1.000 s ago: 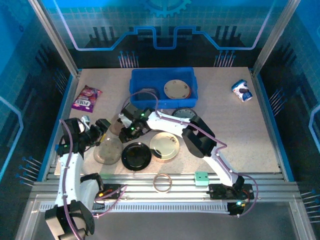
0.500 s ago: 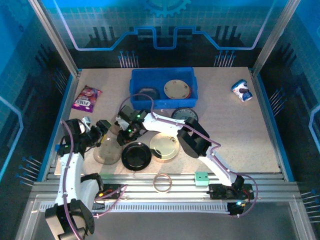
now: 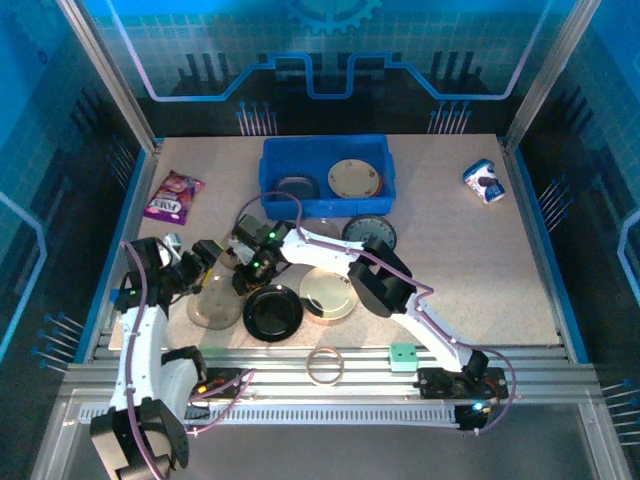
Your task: Place the plates into the plastic bin on the countertop
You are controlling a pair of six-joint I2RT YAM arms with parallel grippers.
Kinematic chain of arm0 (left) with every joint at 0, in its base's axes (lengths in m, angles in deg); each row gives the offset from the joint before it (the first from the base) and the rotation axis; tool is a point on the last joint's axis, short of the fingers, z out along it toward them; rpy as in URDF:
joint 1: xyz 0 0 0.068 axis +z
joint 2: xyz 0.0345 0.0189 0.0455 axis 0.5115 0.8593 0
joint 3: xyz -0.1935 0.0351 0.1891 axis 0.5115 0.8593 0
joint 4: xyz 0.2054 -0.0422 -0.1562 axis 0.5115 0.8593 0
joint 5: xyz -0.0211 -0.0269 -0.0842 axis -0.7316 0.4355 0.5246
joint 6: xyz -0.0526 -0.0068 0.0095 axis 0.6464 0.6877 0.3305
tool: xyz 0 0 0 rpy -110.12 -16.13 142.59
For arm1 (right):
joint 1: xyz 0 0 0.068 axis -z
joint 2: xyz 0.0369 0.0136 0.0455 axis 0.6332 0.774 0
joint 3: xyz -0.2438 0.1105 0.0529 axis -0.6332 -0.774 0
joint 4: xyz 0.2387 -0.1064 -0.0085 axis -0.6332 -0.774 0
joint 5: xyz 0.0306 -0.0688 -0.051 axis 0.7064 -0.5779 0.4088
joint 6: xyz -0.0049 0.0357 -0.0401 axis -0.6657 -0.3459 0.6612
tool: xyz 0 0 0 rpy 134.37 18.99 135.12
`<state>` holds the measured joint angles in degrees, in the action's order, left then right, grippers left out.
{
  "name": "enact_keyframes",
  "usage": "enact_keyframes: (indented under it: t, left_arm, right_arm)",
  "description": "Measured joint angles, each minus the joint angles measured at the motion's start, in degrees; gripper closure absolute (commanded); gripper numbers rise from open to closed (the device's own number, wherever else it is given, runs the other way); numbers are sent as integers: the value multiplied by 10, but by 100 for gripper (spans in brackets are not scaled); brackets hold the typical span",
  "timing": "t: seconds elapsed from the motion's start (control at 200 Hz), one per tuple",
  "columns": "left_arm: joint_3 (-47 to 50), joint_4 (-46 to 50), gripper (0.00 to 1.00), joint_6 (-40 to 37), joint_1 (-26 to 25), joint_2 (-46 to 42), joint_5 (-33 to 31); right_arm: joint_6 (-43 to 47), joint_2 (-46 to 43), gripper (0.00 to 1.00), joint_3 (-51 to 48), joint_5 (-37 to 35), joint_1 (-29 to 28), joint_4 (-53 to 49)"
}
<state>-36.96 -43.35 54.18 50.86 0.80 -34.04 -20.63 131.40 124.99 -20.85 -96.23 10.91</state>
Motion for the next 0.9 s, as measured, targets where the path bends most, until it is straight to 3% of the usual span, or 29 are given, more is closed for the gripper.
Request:
enact_keyframes:
  t: [0.365, 0.895]
  left_arm:
    - [0, 0, 25, 0, 0, 4, 0]
    - [-117, -27, 22, -1, -2, 28, 2]
  right_arm:
    - [-5, 6, 98, 4, 5, 0, 2]
    - [-31, -48, 100, -5, -2, 17, 24]
